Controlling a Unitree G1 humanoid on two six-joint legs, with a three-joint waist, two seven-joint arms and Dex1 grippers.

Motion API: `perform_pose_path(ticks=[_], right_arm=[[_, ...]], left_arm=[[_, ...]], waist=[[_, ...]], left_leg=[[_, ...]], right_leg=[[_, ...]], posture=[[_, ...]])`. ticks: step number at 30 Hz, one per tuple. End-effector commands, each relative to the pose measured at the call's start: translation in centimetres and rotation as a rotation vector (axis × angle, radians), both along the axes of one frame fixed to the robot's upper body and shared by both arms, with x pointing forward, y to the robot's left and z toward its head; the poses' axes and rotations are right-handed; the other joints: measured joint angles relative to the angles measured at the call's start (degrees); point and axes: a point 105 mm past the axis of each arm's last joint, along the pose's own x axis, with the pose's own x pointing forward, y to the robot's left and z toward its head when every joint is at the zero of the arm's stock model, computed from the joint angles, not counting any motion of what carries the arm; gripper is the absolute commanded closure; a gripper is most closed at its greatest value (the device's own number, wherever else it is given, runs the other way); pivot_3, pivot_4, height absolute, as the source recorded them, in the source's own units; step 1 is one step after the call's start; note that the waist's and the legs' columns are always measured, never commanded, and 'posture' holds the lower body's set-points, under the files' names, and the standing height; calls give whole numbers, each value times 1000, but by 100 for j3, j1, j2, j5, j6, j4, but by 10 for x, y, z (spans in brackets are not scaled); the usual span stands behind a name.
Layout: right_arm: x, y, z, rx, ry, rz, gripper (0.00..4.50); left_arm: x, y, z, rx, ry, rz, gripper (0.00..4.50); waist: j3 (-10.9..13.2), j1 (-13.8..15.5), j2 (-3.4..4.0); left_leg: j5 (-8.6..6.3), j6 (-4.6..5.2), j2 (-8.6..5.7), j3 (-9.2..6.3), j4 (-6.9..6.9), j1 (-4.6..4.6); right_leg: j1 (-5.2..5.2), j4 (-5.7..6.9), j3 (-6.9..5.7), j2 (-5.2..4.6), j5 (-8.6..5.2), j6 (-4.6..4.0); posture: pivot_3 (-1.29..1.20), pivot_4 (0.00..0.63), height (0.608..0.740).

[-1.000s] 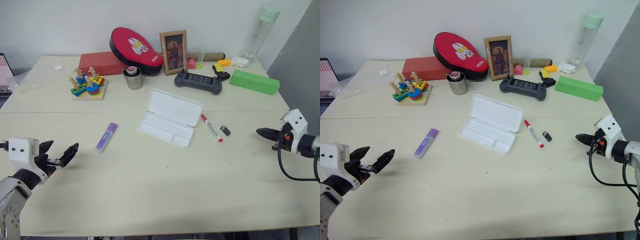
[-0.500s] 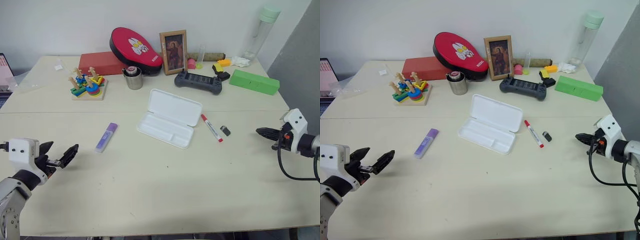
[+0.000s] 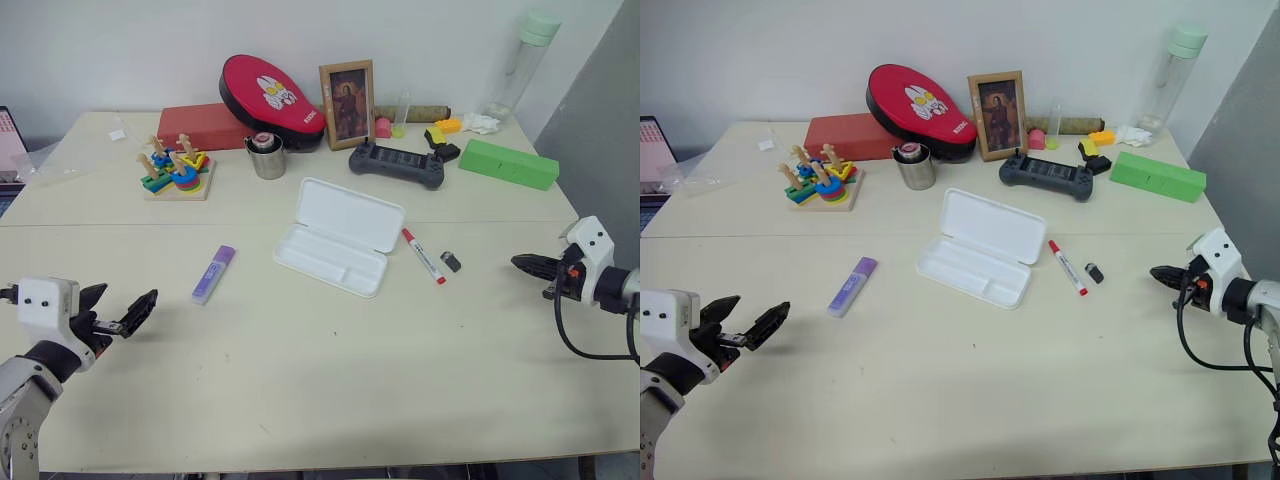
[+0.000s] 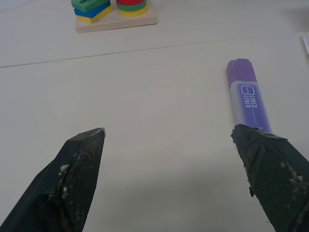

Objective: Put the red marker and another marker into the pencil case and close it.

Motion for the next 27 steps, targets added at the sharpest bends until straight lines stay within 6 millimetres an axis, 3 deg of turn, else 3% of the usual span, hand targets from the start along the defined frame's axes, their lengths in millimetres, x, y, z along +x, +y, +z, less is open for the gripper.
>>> perform_pose_path(ticks=[1,9,13,21,27], right_arm=[[1,3,13,-23,-40,26,4488],[-7,18,16,-60,-13,138,4488],[-10,20,18,-68,-11,156,4488],[-26,32,25,-103,-5,242,4488],[-39,58,34,-107,-22,352,4488]], left_arm=[[0,-2,14,42,-35,-26,0],[12,-25,42,136,12,-288,0],[24,-49,57,201,49,-485,0],[54,-93,56,305,117,-805,0],[82,-117,45,371,143,-959,0]], waist=[[0,1,0],[1,-1,2],[2,33,2],[8,18,12],[8,8,13]], left_leg=[[0,0,0,0,0,0],[0,0,0,-1,0,-1],[0,0,0,-1,-1,-1],[0,0,0,1,-8,-5],[0,0,0,0,-6,-5]], right_leg=[[0,0,0,0,0,0],[-2,1,-2,0,0,0],[-1,1,-3,0,0,0],[-8,1,-2,1,-1,0],[-5,1,-4,1,-1,0]], posture=[[0,150,740],[0,150,740],[0,150,740],[0,150,740],[0,150,740]])
